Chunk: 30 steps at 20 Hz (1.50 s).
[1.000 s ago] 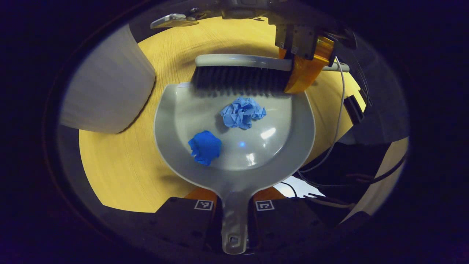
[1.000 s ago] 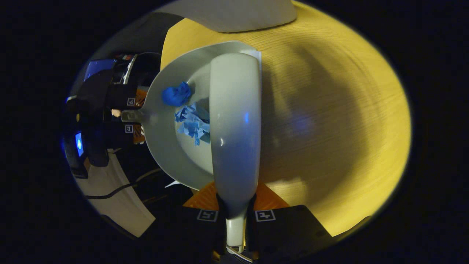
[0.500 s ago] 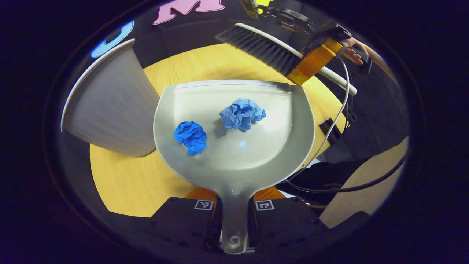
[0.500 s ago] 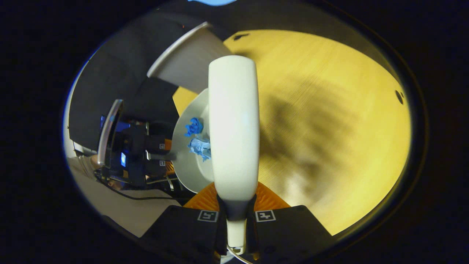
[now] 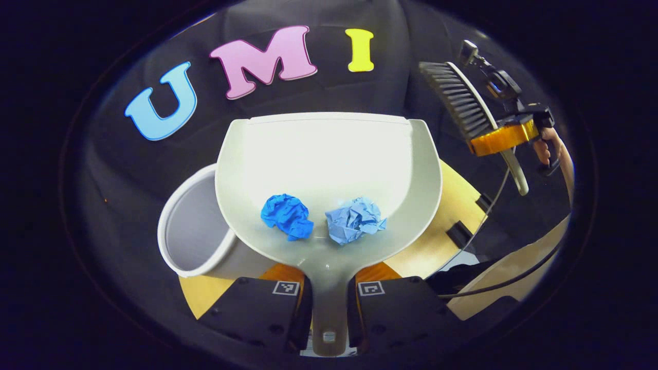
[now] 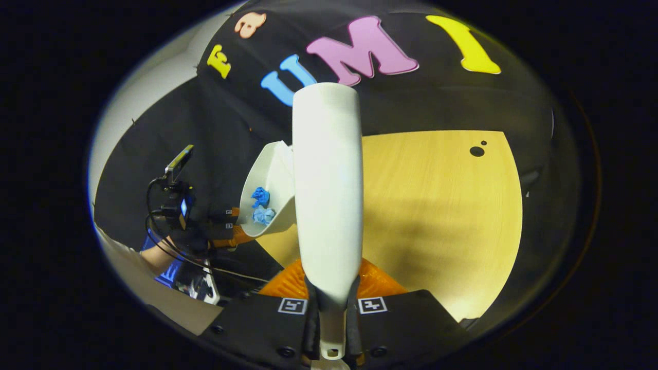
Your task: Pick up the small broom and dustpan from the desktop, sweep the trash into the dustpan with the broom, and then empty the trash into the garbage bin.
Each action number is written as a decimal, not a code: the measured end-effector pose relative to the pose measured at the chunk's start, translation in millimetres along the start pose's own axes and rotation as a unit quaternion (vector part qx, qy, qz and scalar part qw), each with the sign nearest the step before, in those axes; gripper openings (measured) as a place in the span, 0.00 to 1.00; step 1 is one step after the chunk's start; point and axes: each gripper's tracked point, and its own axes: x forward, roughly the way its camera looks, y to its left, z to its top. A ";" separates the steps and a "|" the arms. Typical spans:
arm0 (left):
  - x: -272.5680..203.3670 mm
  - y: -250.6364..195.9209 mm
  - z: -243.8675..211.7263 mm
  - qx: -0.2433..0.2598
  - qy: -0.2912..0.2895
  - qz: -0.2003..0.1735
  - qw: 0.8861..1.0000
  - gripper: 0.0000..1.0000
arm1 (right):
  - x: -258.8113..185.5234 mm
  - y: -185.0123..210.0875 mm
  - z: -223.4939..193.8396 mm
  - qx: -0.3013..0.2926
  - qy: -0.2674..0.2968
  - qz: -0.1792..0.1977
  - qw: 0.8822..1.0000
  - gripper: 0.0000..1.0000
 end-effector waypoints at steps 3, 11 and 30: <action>-13.2 84.8 21.2 0.048 0.007 0.088 0.995 0.25 | -3.2 -16.3 -40.8 0.011 -0.018 -0.019 1.000 0.22; -47.9 234.5 -9.4 0.107 0.150 0.231 0.955 0.25 | -21.0 -50.3 -62.2 0.042 -0.011 -0.037 0.998 0.21; -92.4 299.3 -5.9 0.458 0.236 0.398 0.759 0.25 | 6.6 -45.9 -76.4 0.007 0.030 -0.054 0.998 0.22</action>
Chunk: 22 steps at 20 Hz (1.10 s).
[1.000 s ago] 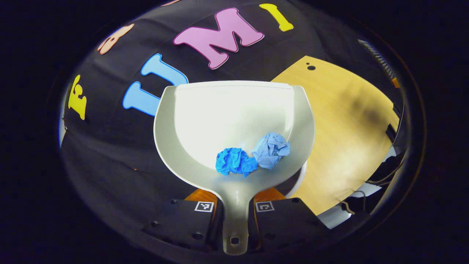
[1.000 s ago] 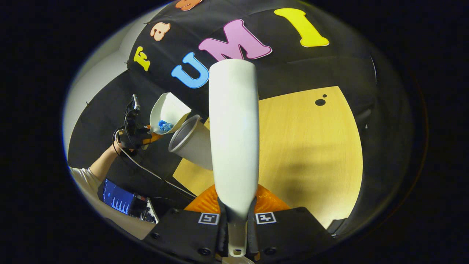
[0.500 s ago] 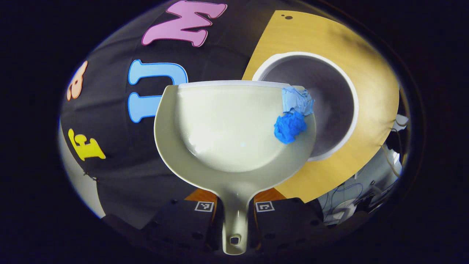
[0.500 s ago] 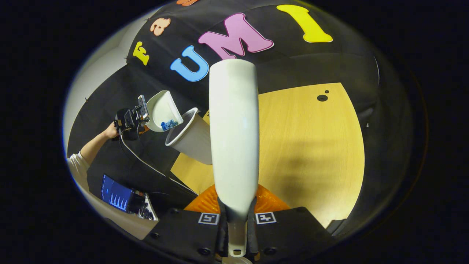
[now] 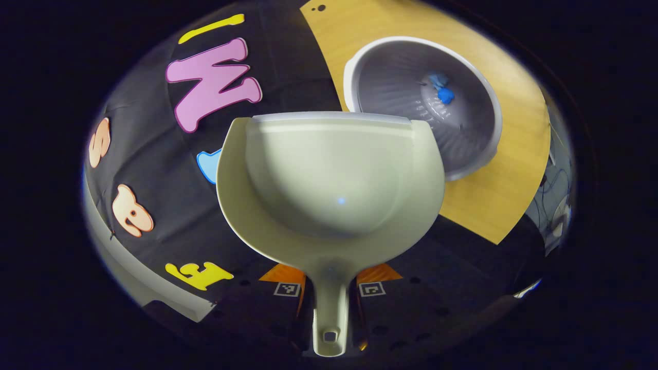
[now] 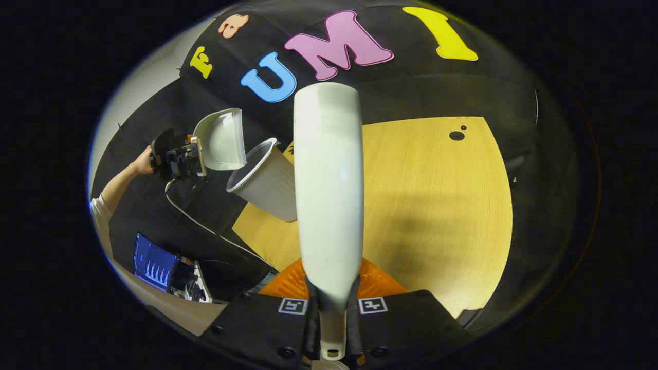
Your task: Pick up the small broom and dustpan from the desktop, sweep the trash into the dustpan with the broom, and then empty the trash into the garbage bin.
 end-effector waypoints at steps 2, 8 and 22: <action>0.4 -5.5 14.5 -0.097 -0.035 -0.004 0.995 0.25 | -6.9 -4.0 15.7 0.001 -0.017 -0.030 0.999 0.22; -17.0 -43.8 121.4 -0.410 -0.193 -0.072 0.889 0.24 | -49.8 -0.9 140.7 -0.012 -0.169 -0.117 0.979 0.22; -105.8 -331.0 371.6 -0.554 -0.084 -0.514 0.650 0.25 | 85.4 -88.2 -0.1 0.118 0.010 -0.231 0.966 0.22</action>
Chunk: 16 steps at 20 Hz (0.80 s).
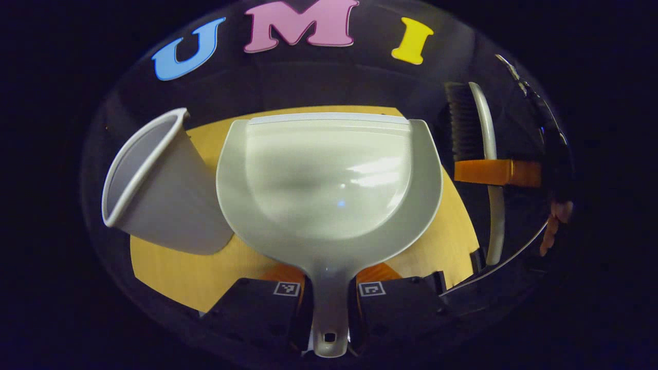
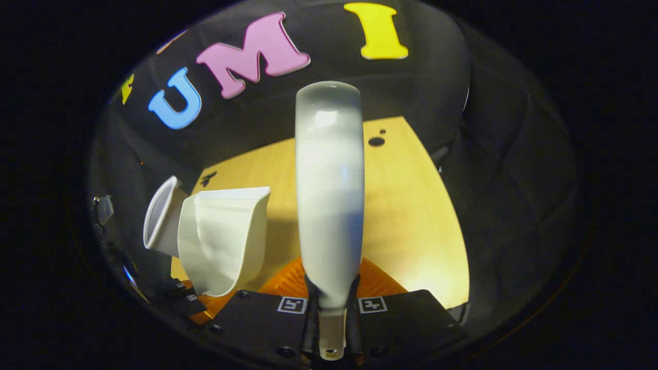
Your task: Pick up the small broom and dustpan from the desktop, sweep the trash into the dustpan with the broom, and then empty the trash into the garbage bin.
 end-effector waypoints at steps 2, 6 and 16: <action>20.8 14.4 -23.4 0.009 0.037 0.026 0.999 0.25 | 33.8 4.6 -33.7 0.016 0.049 -0.003 0.999 0.22; 42.6 18.5 -54.2 -0.014 0.096 0.024 0.995 0.25 | 68.1 5.6 -68.0 -0.005 0.140 -0.018 0.990 0.22; 35.6 11.4 -45.2 -0.065 0.158 0.026 0.985 0.24 | 81.0 -4.1 -72.7 -0.025 0.225 -0.068 0.972 0.19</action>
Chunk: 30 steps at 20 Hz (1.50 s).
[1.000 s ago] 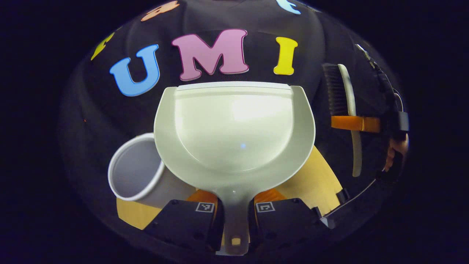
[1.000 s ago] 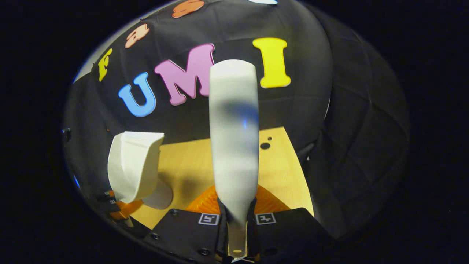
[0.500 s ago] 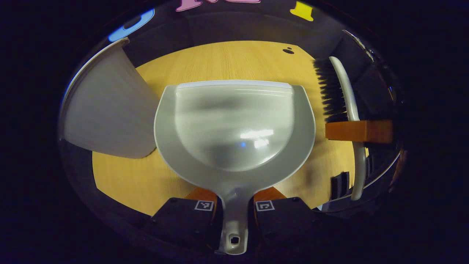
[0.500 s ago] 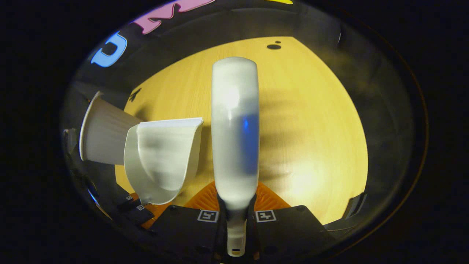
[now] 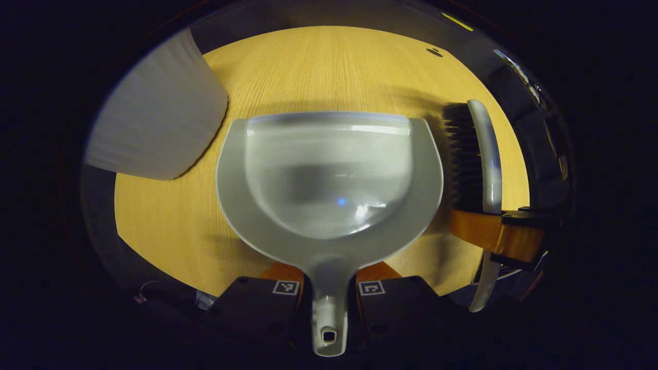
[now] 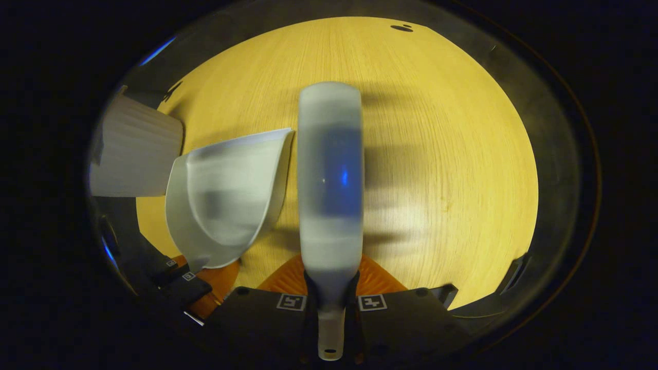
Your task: Pick up the small broom and dustpan from the desktop, sweep the trash into the dustpan with the broom, and then empty the trash into the garbage bin.
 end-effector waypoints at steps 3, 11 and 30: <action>6.3 2.8 -5.6 0.022 0.011 0.003 1.000 0.25 | 16.3 -7.2 7.8 0.001 0.010 -0.010 1.000 0.23; 3.6 3.5 -4.1 0.019 0.058 0.005 0.998 0.33 | 14.5 -1.4 2.4 0.033 0.034 -0.011 0.999 0.29; -119.8 -5.0 6.3 0.084 -0.156 -0.025 0.984 0.83 | -120.9 18.2 20.6 -0.027 -0.116 0.050 0.992 0.99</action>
